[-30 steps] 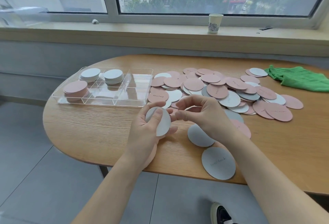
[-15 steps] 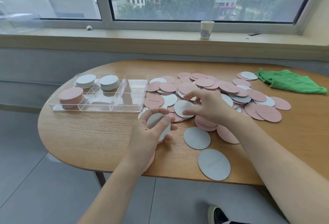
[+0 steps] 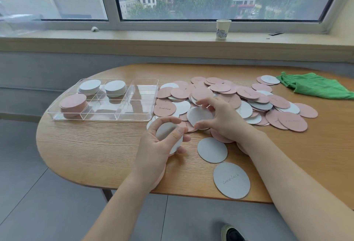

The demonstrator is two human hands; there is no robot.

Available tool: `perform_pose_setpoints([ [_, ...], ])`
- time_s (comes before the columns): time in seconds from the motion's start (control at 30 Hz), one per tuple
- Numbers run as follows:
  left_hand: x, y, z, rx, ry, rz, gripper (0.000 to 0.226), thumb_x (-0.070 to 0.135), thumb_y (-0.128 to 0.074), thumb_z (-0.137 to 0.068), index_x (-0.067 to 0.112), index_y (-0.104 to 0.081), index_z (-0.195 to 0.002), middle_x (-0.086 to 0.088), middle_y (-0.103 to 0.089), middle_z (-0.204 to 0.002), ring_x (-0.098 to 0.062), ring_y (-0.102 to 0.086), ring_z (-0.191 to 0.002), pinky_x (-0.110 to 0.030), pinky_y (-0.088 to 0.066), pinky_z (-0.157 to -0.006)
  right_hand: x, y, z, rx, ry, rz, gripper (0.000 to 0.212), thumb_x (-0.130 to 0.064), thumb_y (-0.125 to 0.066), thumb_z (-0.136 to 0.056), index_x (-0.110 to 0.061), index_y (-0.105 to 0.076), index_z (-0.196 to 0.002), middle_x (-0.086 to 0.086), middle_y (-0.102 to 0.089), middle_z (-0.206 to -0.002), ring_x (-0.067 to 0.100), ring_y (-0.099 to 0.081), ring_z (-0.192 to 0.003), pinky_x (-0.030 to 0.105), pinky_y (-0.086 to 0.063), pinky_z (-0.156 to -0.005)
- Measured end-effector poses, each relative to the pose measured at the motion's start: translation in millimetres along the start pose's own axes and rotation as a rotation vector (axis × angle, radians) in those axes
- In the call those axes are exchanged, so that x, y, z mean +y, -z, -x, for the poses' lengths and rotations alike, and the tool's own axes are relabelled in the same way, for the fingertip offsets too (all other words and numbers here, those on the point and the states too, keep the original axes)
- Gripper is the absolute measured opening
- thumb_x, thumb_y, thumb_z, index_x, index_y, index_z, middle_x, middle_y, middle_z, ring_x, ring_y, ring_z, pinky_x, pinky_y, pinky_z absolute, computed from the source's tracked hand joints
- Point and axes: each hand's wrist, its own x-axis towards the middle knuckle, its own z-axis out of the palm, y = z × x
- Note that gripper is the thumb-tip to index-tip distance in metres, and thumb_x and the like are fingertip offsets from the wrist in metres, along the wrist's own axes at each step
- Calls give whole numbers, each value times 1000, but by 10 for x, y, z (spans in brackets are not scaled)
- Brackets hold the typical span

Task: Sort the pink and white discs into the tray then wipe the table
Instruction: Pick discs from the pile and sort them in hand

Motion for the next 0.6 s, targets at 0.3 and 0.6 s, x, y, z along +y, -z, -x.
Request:
perform_pose_setpoints([
  [0.3,-4,3,-9,-3,3,-23,32,18,-78,-80,12,-68,-109,-31,-69,-109,-31,-74,-90,-34,-57,-61,55,49,-69,-122,-33,49,71,-44,-87,-72,-28,-62,-136,-10,-45,-133,10,-42,-127,27,-32,-106],
  [0.6,-14,4,-4,2,1,-40,35,21,-79,-76,14,-68,-108,-31,-69,-109,-31,-74,-91,-35,-57,-63,67,64,-138,-171,-93,43,68,-46,-89,-68,-37,-60,-129,-4,-40,-129,19,-36,-131,39,-31,-116],
])
